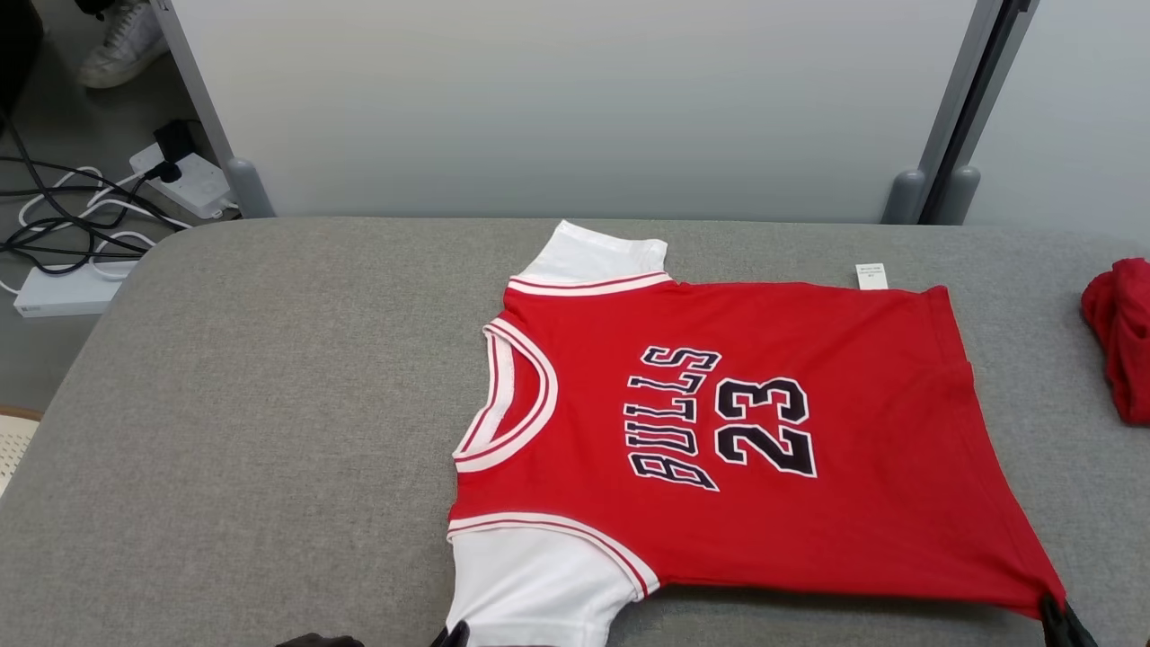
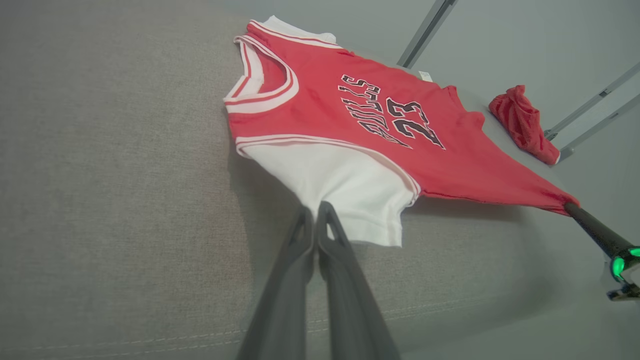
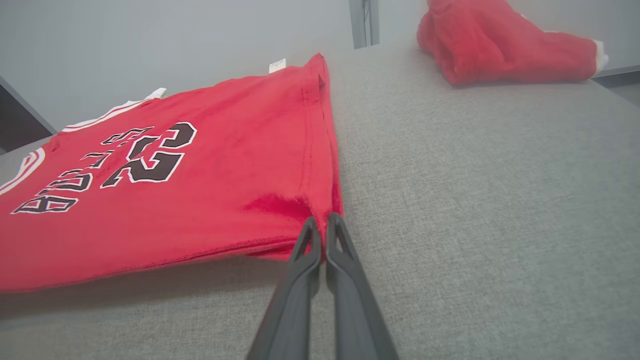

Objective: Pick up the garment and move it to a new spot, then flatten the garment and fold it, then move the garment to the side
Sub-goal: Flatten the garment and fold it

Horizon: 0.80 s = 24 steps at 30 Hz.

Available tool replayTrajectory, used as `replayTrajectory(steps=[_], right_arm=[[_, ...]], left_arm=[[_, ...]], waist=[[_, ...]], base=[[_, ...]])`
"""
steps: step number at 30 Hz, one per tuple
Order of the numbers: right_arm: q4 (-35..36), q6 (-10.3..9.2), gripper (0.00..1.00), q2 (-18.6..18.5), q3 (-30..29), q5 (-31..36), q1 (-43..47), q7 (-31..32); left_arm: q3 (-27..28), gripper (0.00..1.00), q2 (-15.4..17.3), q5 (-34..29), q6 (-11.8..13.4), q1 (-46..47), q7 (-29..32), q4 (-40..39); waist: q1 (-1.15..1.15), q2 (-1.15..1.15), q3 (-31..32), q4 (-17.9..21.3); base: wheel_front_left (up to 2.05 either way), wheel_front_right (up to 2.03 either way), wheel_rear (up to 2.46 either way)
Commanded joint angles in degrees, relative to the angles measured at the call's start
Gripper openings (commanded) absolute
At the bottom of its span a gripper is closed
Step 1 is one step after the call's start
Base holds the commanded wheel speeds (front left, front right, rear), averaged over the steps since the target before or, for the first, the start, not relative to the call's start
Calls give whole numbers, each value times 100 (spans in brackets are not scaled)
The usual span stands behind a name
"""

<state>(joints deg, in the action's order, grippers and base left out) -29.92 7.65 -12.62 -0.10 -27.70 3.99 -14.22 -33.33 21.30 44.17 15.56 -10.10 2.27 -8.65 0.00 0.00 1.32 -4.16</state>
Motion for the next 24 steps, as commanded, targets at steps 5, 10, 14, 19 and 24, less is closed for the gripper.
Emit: replayTrajectory(steps=[5, 10, 14, 19, 24], right_arm=[[461, -16, 0, -198, -66, -108, 541, -77], [664, -16, 0, -262, -178, -85, 766, -29], [634, -16, 0, -238, -212, -33, 540, 103], [417, -16, 0, -188, -207, 38, 88, 318], [132, -16, 0, -169, -181, 140, -596, 485]], left_arm=[[61, 0, 347, -72, 221, -223, 221, -719], [139, 0, 509, -33, 415, -434, 361, -1153], [174, 0, 384, 119, 305, -249, 373, -1124], [132, 0, 111, 125, 103, 240, 275, -813], [122, 0, -242, -10, -62, 961, 59, -249]], waist=[[0, 0, 43, -7], [0, 0, -6, 41], [0, 0, -81, 101], [0, 0, -234, 167], [0, 0, -435, 236]], base=[[0, 0, 0], [0, 0, 0], [0, 0, 0], [0, 0, 0], [0, 0, 0]])
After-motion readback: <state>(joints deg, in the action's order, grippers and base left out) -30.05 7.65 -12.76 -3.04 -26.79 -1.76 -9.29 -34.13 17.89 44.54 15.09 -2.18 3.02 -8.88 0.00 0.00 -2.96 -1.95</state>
